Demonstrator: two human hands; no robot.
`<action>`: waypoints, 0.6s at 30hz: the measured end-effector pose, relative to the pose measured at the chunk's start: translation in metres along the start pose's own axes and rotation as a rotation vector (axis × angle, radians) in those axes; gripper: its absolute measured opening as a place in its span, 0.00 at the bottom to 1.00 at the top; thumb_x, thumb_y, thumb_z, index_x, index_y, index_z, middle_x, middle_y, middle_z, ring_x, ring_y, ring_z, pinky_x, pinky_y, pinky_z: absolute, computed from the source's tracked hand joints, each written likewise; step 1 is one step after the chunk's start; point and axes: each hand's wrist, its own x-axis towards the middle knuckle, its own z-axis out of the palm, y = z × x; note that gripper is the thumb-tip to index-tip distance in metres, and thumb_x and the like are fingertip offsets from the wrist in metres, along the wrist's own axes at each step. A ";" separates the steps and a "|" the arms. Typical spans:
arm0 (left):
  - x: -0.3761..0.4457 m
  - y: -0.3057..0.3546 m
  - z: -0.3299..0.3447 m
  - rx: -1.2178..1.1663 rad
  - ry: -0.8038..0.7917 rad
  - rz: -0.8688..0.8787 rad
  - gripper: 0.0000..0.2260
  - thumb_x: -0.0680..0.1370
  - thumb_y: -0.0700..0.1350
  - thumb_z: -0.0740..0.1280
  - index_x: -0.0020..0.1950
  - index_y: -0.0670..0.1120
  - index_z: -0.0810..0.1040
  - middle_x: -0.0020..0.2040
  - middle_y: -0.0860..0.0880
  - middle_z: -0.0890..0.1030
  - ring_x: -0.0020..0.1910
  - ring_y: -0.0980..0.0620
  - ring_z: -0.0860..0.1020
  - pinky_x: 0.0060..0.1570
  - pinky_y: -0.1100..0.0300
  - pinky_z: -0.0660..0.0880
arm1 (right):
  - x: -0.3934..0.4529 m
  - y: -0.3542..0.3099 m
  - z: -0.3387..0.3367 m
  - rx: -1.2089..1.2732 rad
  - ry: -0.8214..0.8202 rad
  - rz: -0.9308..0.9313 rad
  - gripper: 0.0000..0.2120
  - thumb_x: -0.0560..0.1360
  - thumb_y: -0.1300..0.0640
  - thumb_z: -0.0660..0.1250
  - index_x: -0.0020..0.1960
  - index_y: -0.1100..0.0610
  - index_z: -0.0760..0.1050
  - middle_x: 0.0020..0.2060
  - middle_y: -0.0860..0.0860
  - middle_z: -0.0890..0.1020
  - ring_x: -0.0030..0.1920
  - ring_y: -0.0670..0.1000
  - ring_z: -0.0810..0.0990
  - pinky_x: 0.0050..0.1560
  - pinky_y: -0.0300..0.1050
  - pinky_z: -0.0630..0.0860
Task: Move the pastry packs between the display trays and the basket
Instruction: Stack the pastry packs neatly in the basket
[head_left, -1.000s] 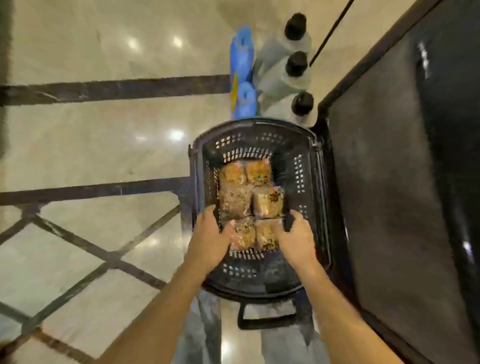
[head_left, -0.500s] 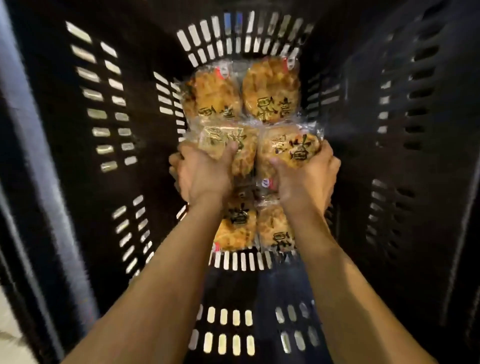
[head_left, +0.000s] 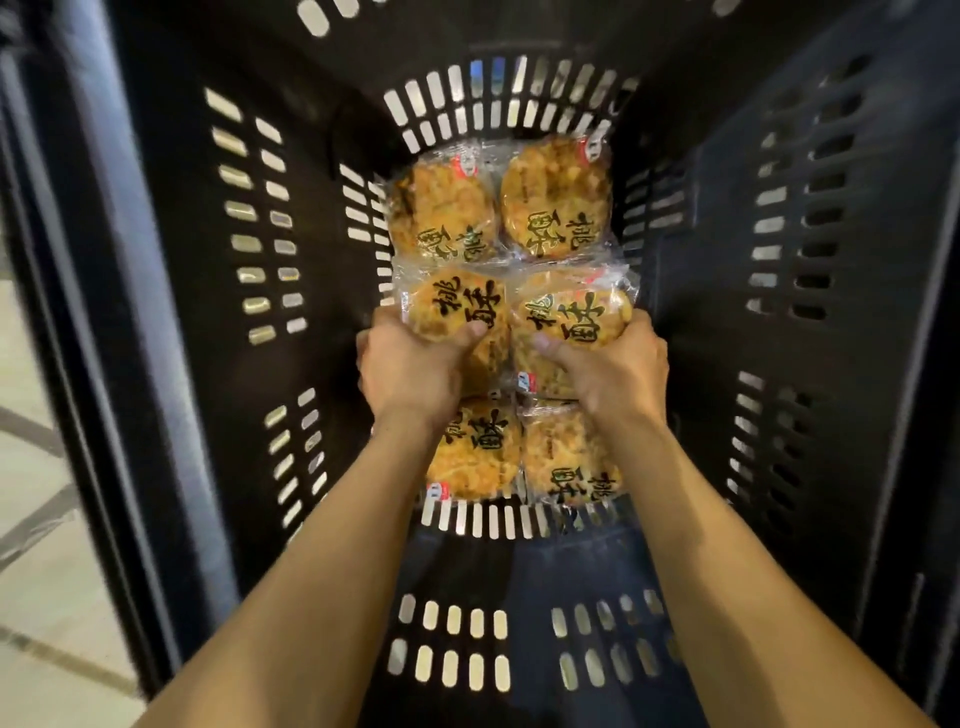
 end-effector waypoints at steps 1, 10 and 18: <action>-0.003 0.002 -0.003 -0.020 -0.031 0.001 0.20 0.68 0.54 0.81 0.45 0.58 0.69 0.53 0.53 0.80 0.57 0.48 0.80 0.60 0.44 0.79 | -0.001 0.000 -0.002 0.013 -0.019 -0.011 0.34 0.63 0.44 0.83 0.62 0.50 0.69 0.59 0.49 0.75 0.59 0.50 0.74 0.63 0.47 0.71; -0.139 0.084 -0.110 -0.177 -0.149 0.177 0.22 0.71 0.45 0.80 0.57 0.51 0.71 0.51 0.54 0.81 0.51 0.53 0.82 0.53 0.50 0.81 | -0.138 -0.053 -0.116 0.360 -0.034 -0.161 0.30 0.61 0.49 0.85 0.57 0.46 0.74 0.49 0.47 0.86 0.51 0.48 0.85 0.57 0.57 0.81; -0.415 0.221 -0.295 -0.516 -0.435 0.476 0.12 0.73 0.40 0.76 0.55 0.48 0.83 0.50 0.46 0.87 0.51 0.46 0.85 0.57 0.44 0.81 | -0.459 -0.153 -0.354 0.702 0.002 -0.513 0.20 0.66 0.56 0.77 0.58 0.54 0.81 0.50 0.49 0.87 0.51 0.49 0.86 0.48 0.45 0.82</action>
